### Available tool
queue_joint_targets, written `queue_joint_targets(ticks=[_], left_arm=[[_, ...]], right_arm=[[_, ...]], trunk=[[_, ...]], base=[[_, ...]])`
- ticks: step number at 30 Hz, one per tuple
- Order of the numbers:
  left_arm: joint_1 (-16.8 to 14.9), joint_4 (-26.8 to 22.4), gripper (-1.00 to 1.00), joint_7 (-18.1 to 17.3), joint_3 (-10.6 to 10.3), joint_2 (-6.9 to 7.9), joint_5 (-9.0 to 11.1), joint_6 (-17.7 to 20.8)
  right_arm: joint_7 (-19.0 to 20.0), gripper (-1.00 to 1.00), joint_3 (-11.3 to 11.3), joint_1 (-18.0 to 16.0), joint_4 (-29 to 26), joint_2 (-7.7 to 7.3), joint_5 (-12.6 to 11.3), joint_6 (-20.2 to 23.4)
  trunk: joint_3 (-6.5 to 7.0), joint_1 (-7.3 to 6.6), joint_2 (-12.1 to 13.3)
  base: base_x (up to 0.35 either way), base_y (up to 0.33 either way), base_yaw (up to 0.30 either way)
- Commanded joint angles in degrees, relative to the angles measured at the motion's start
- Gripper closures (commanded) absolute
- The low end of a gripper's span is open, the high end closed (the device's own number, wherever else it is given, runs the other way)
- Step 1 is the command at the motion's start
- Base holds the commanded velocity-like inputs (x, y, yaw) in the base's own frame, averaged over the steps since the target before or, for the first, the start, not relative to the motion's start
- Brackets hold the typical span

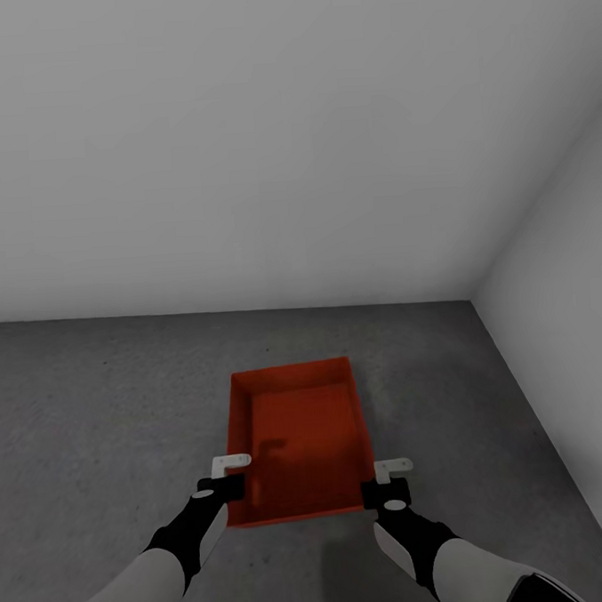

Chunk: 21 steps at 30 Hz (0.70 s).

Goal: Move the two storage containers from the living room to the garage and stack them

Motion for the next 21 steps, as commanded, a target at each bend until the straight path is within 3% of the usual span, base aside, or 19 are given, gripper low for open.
queue_joint_targets(ticks=[1, 21], left_arm=[[0.0, -0.8, 1.0, 0.6, 0.2, 0.05, 0.2, -3.2], [0.0, -0.8, 1.0, 0.7, 0.2, 0.05, 0.1, -3.2]], right_arm=[[-0.7, 1.0, -0.6, 0.0, 0.7, -0.05, -1.6, -0.1], [-0.6, 1.0, -0.6, 0.0, 0.6, -0.06, -1.6, -0.2]], trunk=[[-0.04, -0.01, 0.0], [-0.38, -0.01, 0.0]], base=[[0.0, 0.0, 0.0], [0.0, 0.0, 0.0]])
